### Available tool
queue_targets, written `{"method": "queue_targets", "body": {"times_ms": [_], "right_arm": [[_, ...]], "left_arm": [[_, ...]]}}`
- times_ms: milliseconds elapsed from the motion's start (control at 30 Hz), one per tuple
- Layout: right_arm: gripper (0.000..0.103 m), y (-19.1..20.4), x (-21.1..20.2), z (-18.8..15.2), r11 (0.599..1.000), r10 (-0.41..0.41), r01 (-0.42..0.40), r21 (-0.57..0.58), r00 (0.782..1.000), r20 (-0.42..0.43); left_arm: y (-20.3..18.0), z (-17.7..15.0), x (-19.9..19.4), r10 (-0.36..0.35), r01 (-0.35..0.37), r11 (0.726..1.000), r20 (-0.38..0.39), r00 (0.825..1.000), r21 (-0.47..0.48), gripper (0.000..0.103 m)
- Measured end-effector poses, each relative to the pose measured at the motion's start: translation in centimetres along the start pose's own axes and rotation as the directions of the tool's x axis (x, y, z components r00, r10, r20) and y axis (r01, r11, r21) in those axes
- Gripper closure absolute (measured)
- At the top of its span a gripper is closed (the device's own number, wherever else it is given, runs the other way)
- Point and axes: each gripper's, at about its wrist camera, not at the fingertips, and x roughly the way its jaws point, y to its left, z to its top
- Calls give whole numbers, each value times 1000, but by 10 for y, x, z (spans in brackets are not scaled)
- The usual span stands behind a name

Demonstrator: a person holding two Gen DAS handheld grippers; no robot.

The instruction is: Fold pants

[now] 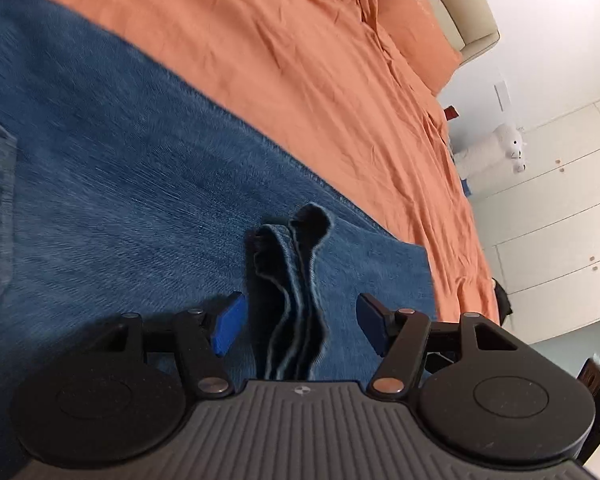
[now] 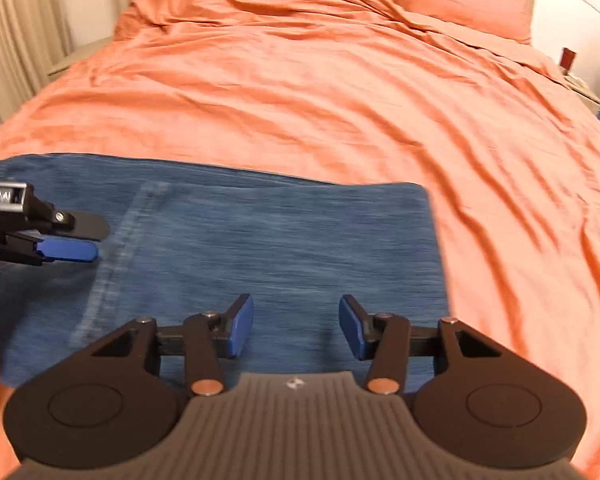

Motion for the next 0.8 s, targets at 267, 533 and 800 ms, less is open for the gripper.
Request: {"method": "queue_targets", "body": {"times_ms": [267,533,800], "right_arm": [[57,-35,20,-3,1000,-2,1,12,999,41],[69,-59,19,1,1000,-10,8,25,996,84],[89,-73,36,31,997,-65,59,52,991,119]], "left_arm": [[-8,5,9,-31,29,998,35,999,54,76],[-118,-26,-43,-33,-170,745,290,956,645,94],[-61,-6,-4,199,-280,793,204,959,541,94]]}}
